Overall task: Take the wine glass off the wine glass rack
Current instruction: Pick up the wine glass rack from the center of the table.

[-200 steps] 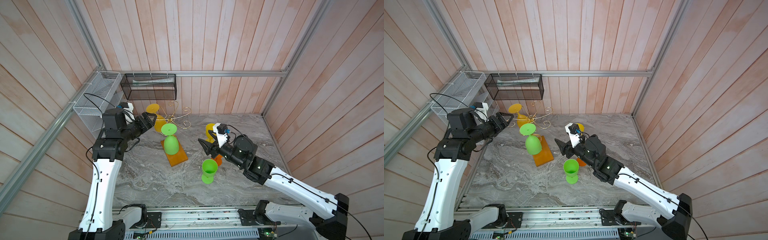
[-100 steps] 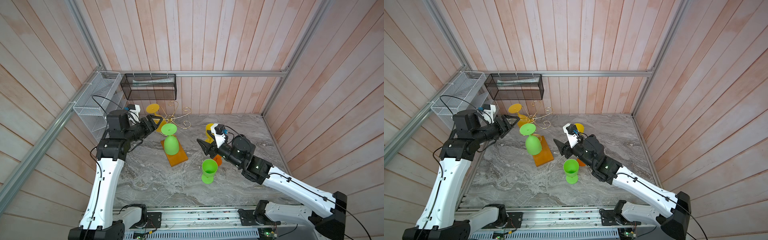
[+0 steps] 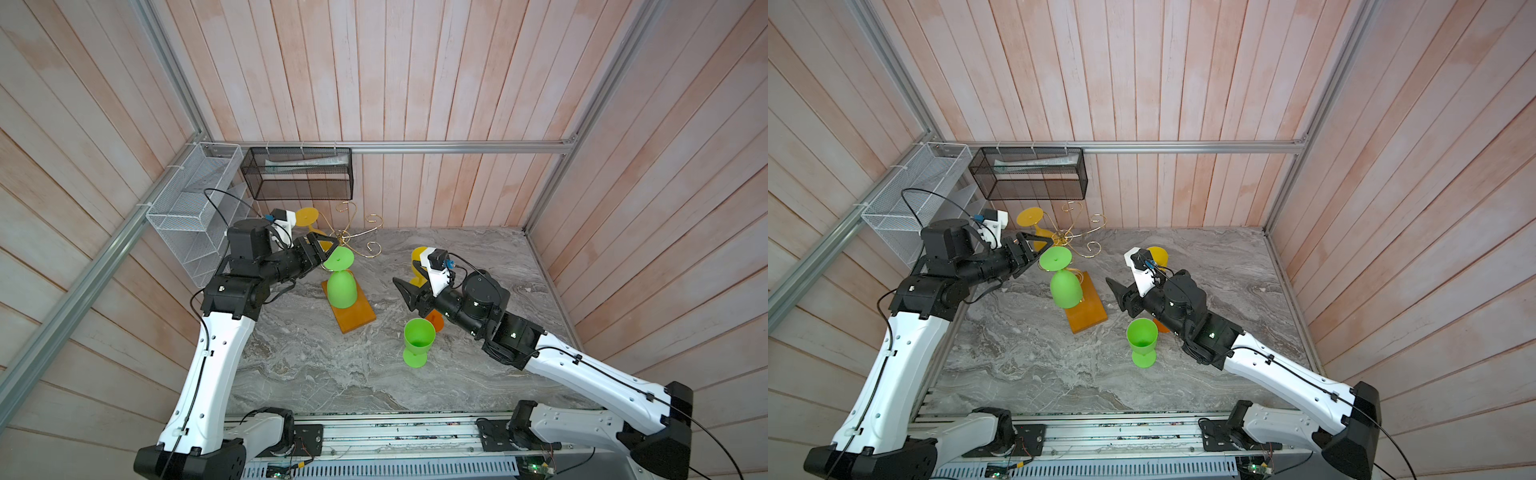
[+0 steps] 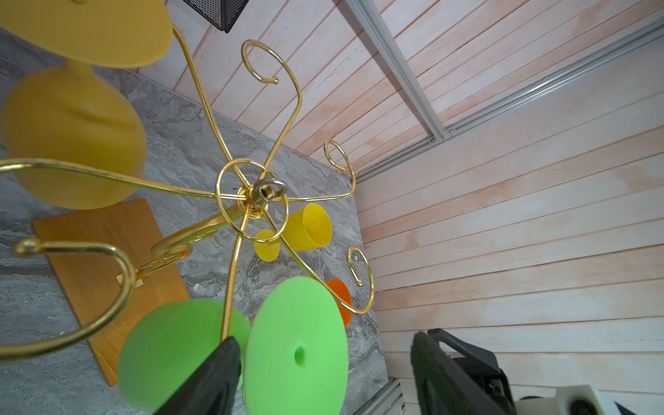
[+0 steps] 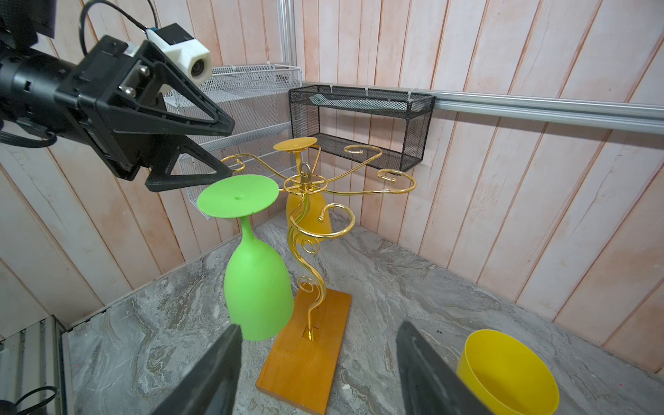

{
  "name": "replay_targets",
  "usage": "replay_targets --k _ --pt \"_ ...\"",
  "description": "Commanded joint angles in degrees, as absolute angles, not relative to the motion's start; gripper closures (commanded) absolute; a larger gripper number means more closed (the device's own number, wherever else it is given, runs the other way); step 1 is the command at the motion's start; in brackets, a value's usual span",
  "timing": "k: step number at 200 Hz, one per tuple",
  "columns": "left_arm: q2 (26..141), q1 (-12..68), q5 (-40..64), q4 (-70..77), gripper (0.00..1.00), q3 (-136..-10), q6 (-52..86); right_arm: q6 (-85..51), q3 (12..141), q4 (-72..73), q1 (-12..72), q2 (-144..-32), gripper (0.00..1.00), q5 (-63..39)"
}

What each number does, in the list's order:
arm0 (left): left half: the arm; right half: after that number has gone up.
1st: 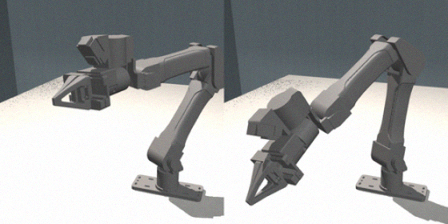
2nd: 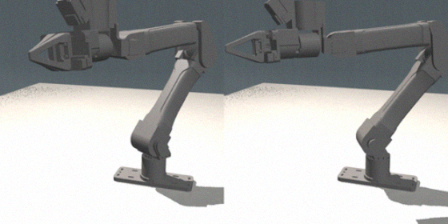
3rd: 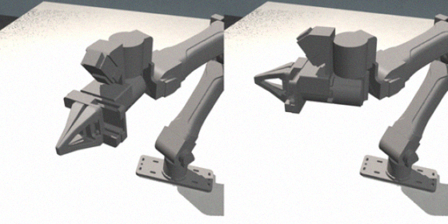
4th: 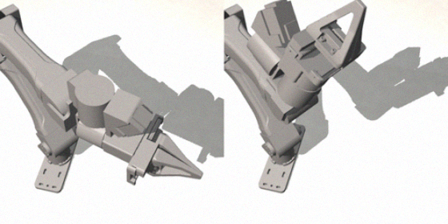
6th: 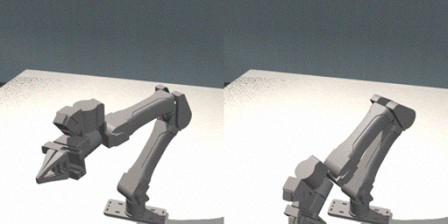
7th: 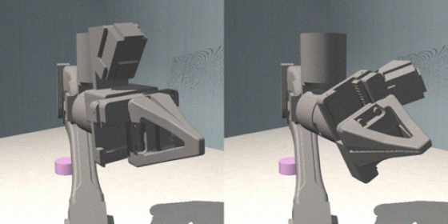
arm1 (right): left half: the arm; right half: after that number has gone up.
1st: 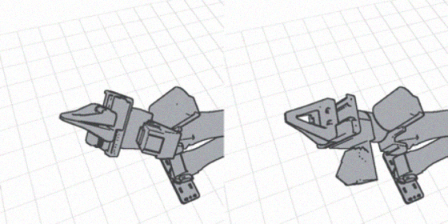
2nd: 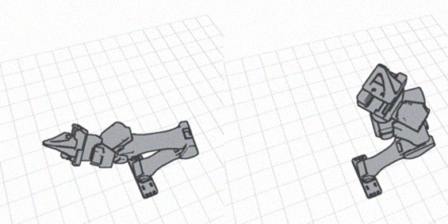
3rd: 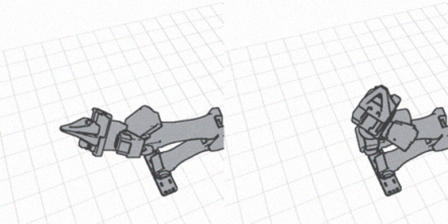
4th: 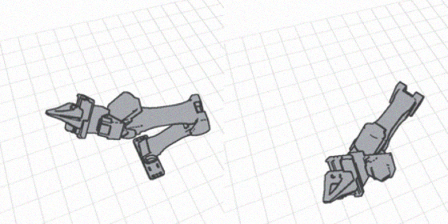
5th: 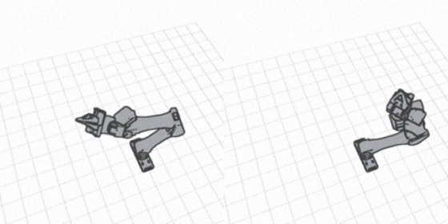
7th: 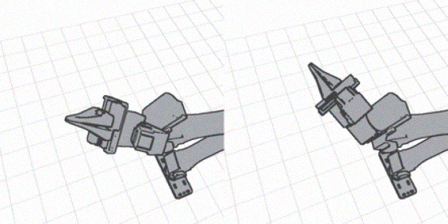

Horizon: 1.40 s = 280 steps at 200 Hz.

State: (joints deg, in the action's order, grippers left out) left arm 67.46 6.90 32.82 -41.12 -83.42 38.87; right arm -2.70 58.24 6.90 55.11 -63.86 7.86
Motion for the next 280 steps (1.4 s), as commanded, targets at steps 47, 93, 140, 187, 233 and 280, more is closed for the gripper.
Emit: replay_targets --k 47,93,140,187,233,280 --pt "68.05 8.82 33.31 -40.08 0.23 -82.87 38.39 -1.87 60.01 8.09 55.64 -64.49 0.34 9.26" --pt "67.92 9.39 33.31 -40.69 0.23 -83.22 38.12 -1.85 59.93 8.07 55.64 -64.47 0.34 9.73" --pt "66.82 9.46 33.35 -40.99 0.27 -82.89 39.06 -2.02 60.22 8.26 55.72 -65.03 0.34 9.42" --pt "66.36 9.45 35.19 -41.23 0.39 -82.18 39.79 -2.2 60.39 8.24 55.72 -65.13 0.34 9.51" --pt "66.18 9.43 36.04 -40.86 0.56 -81.79 40.36 -2.22 60.6 8.33 55.79 -65.26 0.34 9.57" --pt "65.27 9.42 36.47 -40.5 0.73 -79.56 40.85 -2.2 60.38 8.27 55.81 -64.91 0.35 9.9"
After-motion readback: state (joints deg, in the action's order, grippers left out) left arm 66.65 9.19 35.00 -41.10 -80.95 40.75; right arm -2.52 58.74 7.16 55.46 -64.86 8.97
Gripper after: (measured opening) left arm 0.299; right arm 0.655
